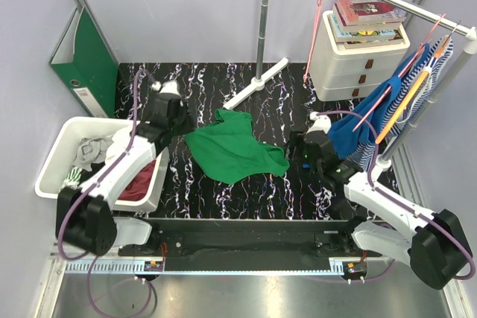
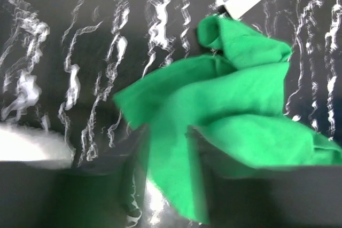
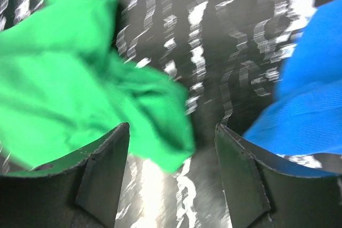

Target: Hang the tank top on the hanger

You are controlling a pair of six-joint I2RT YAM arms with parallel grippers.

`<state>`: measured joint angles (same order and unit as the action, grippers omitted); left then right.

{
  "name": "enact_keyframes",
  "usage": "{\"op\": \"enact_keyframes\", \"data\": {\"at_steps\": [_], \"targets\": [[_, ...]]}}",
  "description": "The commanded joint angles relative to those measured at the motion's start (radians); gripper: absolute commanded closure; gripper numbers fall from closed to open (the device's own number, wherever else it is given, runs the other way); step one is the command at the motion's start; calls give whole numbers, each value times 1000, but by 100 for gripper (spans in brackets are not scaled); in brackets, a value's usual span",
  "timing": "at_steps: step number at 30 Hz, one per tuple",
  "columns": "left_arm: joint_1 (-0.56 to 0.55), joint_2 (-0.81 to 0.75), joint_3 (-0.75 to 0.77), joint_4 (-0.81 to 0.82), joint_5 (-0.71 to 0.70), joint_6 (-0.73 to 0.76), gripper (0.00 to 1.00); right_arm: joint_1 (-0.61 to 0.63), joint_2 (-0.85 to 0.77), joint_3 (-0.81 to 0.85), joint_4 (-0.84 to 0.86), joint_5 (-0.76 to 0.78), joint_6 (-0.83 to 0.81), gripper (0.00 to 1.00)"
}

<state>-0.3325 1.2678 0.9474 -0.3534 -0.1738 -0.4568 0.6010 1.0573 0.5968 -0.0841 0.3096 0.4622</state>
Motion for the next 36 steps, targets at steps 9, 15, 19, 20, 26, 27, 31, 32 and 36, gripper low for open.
{"op": "enact_keyframes", "data": {"at_steps": [9, 15, 19, 20, 26, 27, 31, 32, 36], "targets": [[-8, -39, 224, -113, 213, 30, 1, 376, 18, 108, 11, -6, 41, 25], [-8, -151, 275, -196, 249, 138, 1, 595, 46, 331, -120, 114, -31, 24], [-8, -165, 211, -171, 194, 167, 1, 660, 44, 467, -172, 166, -95, 24], [-8, -165, 200, -154, 192, 168, 1, 664, 43, 529, -186, 174, -126, 24], [-7, -168, 159, -131, 250, 170, 1, 665, 88, 814, -264, 387, -319, 19], [-7, -174, 156, -130, 249, 173, 1, 665, 131, 865, -282, 417, -350, 18], [-8, -197, 139, -127, 226, 179, 1, 597, 240, 1149, -312, 585, -523, 13], [-7, -202, 139, -127, 224, 179, 1, 562, 257, 1194, -337, 568, -525, 13], [-8, -217, 128, -125, 224, 182, 1, 333, 378, 1394, -448, 454, -491, 18]]}}
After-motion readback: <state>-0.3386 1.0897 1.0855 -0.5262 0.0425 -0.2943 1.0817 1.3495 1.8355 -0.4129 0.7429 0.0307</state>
